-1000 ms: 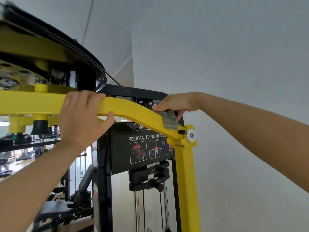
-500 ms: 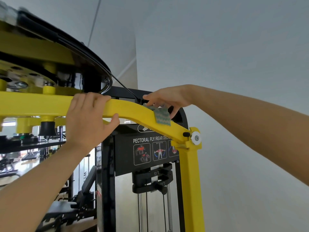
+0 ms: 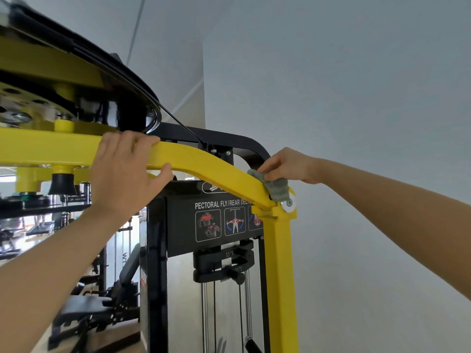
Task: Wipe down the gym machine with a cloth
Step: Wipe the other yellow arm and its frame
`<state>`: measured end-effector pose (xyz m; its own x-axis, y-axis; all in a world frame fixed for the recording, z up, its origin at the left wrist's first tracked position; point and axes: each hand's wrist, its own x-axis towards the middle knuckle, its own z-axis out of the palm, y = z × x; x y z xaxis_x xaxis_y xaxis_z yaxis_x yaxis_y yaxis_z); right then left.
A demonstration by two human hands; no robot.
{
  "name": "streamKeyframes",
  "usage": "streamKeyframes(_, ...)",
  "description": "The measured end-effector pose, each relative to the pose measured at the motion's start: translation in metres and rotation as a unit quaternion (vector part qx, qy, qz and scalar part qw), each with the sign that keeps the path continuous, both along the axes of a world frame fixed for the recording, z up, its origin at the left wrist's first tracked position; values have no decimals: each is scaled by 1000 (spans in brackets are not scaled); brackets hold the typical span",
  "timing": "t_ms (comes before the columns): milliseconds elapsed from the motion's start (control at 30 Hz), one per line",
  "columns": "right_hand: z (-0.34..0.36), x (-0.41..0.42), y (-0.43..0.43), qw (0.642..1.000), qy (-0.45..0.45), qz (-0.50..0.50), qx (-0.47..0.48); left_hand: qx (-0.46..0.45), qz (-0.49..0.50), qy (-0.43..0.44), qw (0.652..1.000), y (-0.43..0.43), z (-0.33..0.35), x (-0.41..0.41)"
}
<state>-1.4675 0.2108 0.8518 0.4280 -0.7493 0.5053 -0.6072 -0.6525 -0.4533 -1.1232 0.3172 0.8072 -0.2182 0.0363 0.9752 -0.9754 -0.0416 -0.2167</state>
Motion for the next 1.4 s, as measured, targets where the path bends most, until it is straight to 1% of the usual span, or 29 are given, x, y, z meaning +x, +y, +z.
streamKeyframes(67, -8, -3, 7, 997, -55, 40, -34, -9, -4, -6, 1000, -1, -1, 0)
streamKeyframes(100, -13, -2, 11, 994, -67, 56, -61, -12, -7, -7, 1000, -1, -2, -1)
streamKeyframes(167, -24, 3, 18, 986, -45, 59, -150, -8, -14, -4, 1000, -1, -4, -1)
streamKeyframes(233, -40, 14, 20, 970, -12, 54, -237, 4, -13, 4, 1000, -1, -5, -2)
streamKeyframes(300, -57, 26, 17, 955, -3, 69, -288, 13, -8, 7, 1000, 0, -4, -3)
streamKeyframes(367, -72, 38, 11, 927, 24, 78, -365, 29, 2, 2, 1000, 3, -4, -3)
streamKeyframes(433, -83, 46, 2, 885, 51, 72, -458, 39, 13, -14, 999, 6, -4, -1)
streamKeyframes(467, -86, 47, -2, 869, 50, 63, -487, 39, 16, -23, 999, 7, -3, 1)
streamKeyframes(533, -92, 44, -10, 856, 30, 33, -515, 40, 20, -35, 998, 9, -3, 3)
streamKeyframes(600, -99, 40, -16, 857, 6, -6, -516, 47, 25, -36, 998, 10, -3, 4)
streamKeyframes(667, -106, 37, -18, 870, -30, -30, -491, 52, 24, -32, 998, 9, -4, 3)
streamKeyframes(800, -115, 37, -14, 898, -111, -33, -425, 65, 18, -4, 998, 5, -8, -1)
streamKeyframes(867, -113, 45, -7, 916, -139, -7, -377, 79, 17, 25, 996, 5, -13, -6)
streamKeyframes(933, -110, 58, 4, 936, -148, 44, -316, 85, -15, 60, 994, 8, -25, -18)
streamKeyframes(1000, -110, 70, 20, 945, -150, 92, -276, 103, -88, 94, 986, 13, -46, -36)
streamKeyframes(1033, -110, 75, 27, 942, -153, 111, -276, 127, -138, 106, 976, 16, -59, -47)
streamKeyframes(1067, -111, 79, 34, 938, -154, 126, -285, 166, -200, 120, 958, 17, -73, -56)
streamKeyframes(1100, -113, 82, 40, 932, -152, 140, -299, 216, -270, 136, 928, 18, -85, -65)
streamKeyframes(1133, -114, 83, 45, 925, -147, 154, -314, 269, -344, 161, 885, 19, -95, -73)
streamKeyframes(1167, -115, 84, 50, 920, -140, 167, -327, 312, -417, 199, 830, 20, -101, -80)
streamKeyframes(1200, -117, 84, 53, 914, -135, 179, -337, 341, -487, 247, 765, 21, -103, -86)
streamKeyframes(1267, -120, 83, 57, 905, -135, 194, -352, 365, -595, 333, 634, 23, -102, -94)
streamKeyframes(1300, -119, 81, 57, 902, -136, 198, -358, 367, -624, 361, 588, 22, -99, -97)
streamKeyframes(1333, -119, 79, 55, 900, -135, 200, -364, 367, -641, 379, 558, 20, -97, -98)
streamKeyframes(1367, -117, 76, 51, 899, -128, 203, -368, 362, -650, 395, 539, 16, -95, -99)
streamKeyframes(1400, -116, 73, 47, 899, -114, 201, -372, 353, -652, 413, 529, 12, -94, -100)
